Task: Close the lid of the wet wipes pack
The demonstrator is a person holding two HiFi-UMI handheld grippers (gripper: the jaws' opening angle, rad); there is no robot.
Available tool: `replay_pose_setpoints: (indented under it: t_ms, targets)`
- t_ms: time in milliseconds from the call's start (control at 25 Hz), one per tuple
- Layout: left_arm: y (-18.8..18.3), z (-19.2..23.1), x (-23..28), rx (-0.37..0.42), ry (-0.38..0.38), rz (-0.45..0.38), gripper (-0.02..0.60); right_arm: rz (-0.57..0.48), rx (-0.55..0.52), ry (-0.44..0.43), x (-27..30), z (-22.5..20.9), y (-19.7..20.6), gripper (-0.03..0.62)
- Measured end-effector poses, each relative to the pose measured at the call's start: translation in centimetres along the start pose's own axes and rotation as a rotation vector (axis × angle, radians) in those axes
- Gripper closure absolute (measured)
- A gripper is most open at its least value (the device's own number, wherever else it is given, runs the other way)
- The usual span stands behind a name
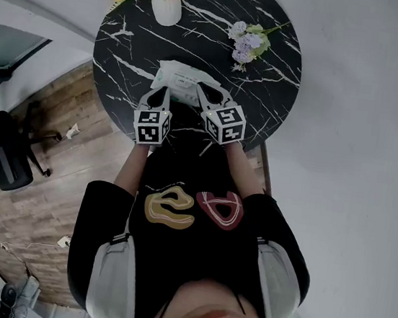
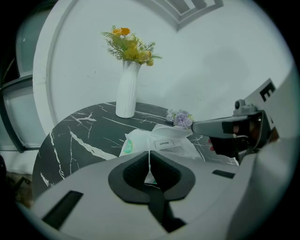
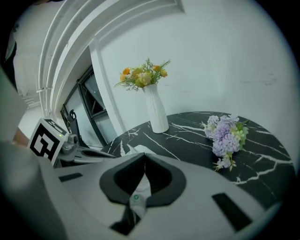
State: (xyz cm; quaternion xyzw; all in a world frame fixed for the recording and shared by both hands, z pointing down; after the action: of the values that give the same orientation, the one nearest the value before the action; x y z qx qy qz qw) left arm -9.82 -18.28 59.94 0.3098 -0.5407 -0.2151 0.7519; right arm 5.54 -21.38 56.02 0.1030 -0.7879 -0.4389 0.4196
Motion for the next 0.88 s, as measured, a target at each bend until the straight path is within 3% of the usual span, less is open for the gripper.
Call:
replay_pose_setpoints:
  t_ms: [880]
  targets:
    - [0.23,0.21,0.10,-0.008,0.000,0.005,0.558,0.038,-0.048,0.002,0.29,0.77,1.01,0.582]
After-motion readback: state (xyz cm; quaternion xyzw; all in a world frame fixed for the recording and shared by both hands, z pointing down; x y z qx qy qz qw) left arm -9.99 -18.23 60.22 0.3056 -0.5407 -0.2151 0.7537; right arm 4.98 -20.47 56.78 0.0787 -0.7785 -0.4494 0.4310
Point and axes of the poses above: the fingertips, and each gripper's own axes: x forward along the fingers, z to its left, y out of its underside, the point moved 6 cm from there along -x, backward along the fingers, and after that the axes turned 5 degrees about z, right-handed, at the moved point
